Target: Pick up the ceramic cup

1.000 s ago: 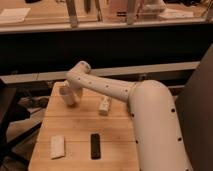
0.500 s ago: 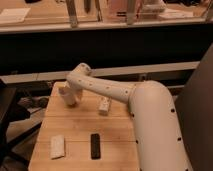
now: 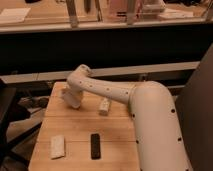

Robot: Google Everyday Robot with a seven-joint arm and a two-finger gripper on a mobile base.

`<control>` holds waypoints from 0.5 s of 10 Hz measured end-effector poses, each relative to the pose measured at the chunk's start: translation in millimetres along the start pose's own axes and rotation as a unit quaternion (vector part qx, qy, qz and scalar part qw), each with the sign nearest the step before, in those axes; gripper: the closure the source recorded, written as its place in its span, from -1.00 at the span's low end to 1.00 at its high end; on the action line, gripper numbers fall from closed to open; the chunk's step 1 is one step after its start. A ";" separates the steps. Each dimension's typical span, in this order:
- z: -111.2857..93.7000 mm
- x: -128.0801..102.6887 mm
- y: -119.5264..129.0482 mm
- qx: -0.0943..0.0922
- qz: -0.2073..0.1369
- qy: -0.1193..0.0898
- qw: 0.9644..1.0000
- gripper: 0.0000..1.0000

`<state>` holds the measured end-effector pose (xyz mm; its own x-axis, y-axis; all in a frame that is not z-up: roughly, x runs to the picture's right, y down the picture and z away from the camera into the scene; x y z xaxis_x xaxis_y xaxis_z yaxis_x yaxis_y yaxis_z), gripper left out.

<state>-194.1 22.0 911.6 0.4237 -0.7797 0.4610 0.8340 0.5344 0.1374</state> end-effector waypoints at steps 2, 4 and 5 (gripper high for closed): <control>-6.7 1.6 4.7 0.000 -0.001 0.004 1.000 0.08; -5.9 0.5 4.5 0.001 -0.003 0.005 1.000 0.45; -6.6 -1.9 1.7 0.003 -0.005 0.005 1.000 0.69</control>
<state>-191.1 22.1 905.1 0.4179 -0.7885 0.4513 0.8365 0.5278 0.1474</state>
